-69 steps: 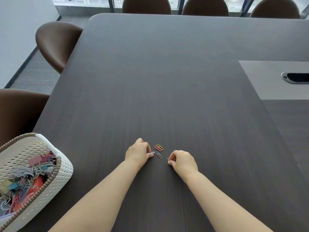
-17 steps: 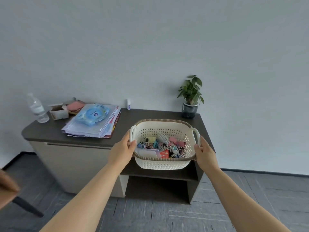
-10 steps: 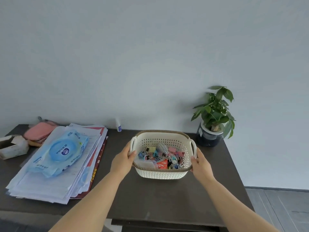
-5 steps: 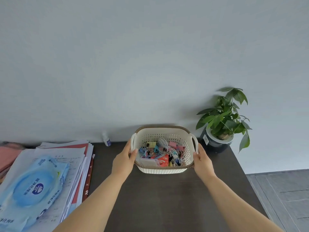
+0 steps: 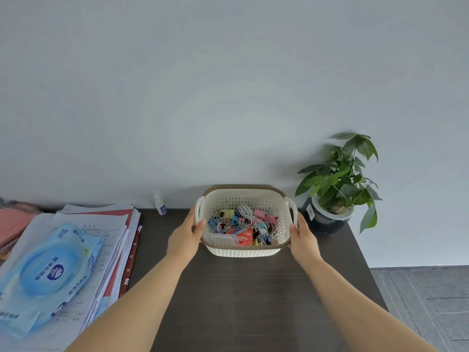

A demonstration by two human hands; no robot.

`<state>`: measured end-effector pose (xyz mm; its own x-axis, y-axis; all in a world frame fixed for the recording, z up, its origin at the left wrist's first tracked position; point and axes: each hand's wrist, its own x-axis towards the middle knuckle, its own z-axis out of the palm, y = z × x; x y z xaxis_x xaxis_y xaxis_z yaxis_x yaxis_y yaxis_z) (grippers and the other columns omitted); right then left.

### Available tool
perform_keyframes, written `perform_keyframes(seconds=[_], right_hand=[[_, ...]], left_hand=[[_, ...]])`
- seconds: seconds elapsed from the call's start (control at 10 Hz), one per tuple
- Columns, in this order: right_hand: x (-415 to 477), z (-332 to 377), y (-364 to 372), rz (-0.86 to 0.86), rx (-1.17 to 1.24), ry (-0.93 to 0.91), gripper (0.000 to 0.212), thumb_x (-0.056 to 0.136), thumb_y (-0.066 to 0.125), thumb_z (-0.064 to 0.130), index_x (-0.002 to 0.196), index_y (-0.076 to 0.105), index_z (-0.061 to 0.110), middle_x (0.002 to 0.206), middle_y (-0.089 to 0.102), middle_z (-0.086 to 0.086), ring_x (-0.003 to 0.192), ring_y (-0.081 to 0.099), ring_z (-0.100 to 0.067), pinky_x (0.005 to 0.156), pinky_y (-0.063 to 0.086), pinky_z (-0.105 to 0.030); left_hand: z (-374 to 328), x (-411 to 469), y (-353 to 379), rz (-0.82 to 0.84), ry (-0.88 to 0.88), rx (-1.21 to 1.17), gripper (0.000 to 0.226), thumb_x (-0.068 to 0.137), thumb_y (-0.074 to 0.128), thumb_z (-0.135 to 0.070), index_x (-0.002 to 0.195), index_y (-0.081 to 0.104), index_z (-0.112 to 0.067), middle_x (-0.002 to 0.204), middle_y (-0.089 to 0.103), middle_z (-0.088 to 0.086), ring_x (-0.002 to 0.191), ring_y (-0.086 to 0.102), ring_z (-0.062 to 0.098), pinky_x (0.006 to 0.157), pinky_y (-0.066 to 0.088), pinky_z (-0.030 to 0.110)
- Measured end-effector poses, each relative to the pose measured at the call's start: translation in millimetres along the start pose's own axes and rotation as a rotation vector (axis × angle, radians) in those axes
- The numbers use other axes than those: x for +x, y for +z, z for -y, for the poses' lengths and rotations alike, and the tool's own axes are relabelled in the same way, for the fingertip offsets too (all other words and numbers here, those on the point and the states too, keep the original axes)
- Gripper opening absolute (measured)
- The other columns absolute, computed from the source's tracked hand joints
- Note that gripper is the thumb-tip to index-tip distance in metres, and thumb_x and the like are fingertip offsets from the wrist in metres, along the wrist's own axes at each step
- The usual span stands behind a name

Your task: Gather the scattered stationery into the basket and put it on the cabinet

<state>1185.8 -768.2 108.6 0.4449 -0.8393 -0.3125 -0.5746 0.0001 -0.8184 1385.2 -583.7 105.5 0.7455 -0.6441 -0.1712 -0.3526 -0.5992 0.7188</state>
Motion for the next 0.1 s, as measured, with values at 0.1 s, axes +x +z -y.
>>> perform_keyframes(seconds=[0.1], right_hand=[[-1.1,9.6,-9.9,0.101,-0.124,0.003,0.053,0.098,0.035,0.028,0.146,0.015,0.024,0.123,0.059,-0.012,0.093,0.057,-0.025,0.078,0.043,-0.032]], left_hand=[[-8.1,1.8,-13.5,0.088,-0.047,-0.066,0.06,0.096,0.038,-0.039,0.146,0.004,-0.036,0.13,0.056,0.004,0.088,0.066,0.016,0.087,0.051,0.038]])
